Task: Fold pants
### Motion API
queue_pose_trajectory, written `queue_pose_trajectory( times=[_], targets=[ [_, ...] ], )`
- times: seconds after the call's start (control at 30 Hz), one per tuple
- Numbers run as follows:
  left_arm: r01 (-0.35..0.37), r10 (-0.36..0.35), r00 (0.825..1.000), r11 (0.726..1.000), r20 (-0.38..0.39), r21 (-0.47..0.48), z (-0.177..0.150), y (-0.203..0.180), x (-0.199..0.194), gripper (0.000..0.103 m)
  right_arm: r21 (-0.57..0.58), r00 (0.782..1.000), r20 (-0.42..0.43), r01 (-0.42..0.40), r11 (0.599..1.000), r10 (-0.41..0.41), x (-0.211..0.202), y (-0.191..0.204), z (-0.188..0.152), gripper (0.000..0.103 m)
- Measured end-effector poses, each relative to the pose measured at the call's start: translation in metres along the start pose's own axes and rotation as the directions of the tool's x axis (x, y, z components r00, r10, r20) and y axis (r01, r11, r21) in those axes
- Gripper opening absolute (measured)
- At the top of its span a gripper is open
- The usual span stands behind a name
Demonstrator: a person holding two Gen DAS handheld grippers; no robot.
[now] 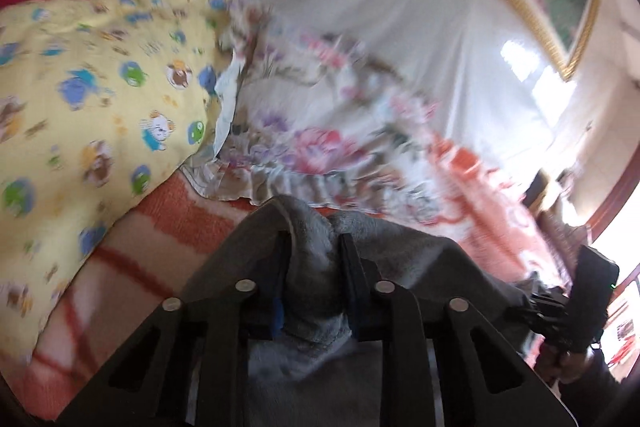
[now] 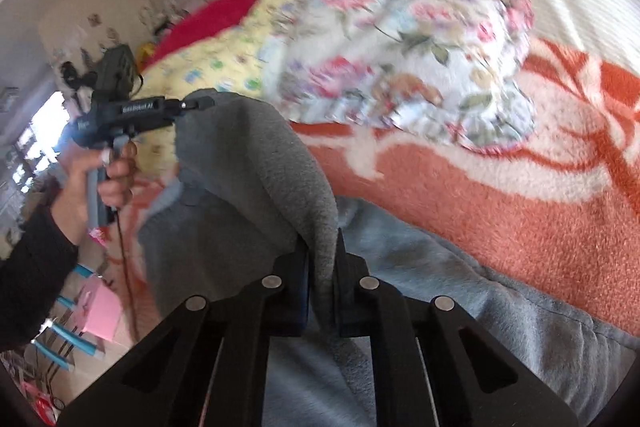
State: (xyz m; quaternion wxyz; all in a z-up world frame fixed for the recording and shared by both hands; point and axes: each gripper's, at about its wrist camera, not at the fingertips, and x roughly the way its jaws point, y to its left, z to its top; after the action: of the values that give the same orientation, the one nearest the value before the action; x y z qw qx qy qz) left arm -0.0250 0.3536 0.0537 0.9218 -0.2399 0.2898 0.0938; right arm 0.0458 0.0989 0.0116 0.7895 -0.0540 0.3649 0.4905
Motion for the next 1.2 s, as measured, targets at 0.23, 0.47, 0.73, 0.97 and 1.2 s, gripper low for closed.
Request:
queue_pose_trajectory(
  times=[0.23,0.47,0.73,0.97,1.2],
  targets=[
    [0.033,-0.026,0.997,0.996,0.075,-0.085,-0.077,0.019,-0.060,0.014,-0.175,0.996,-0.063,-0.073,0.982,0.063,-0.013,0.043,-0.042,0.009],
    [0.030,-0.015,0.998,0.970,0.062,-0.242,-0.137,0.056,-0.069,0.014,-0.222,0.983,-0.172,-0.102,0.970,0.064,0.000,0.065,-0.087,0.009],
    [0.010,0.005,0.998,0.962,0.055,-0.274,-0.174,0.062,-0.077,0.014,-0.219,0.978,-0.201,-0.097,0.971,0.052,0.005,0.069,-0.108,0.009],
    [-0.008,0.032,0.997,0.956,0.075,-0.292,-0.187,0.069,-0.089,0.018,-0.216,0.977,-0.210,-0.094,0.972,0.048,0.012,0.074,-0.111,0.014],
    [-0.098,0.116,0.993,0.926,0.026,-0.365,-0.200,0.072,-0.102,0.064,-0.192,0.965,-0.256,-0.116,0.975,0.064,0.019,0.080,-0.115,0.043]
  ],
)
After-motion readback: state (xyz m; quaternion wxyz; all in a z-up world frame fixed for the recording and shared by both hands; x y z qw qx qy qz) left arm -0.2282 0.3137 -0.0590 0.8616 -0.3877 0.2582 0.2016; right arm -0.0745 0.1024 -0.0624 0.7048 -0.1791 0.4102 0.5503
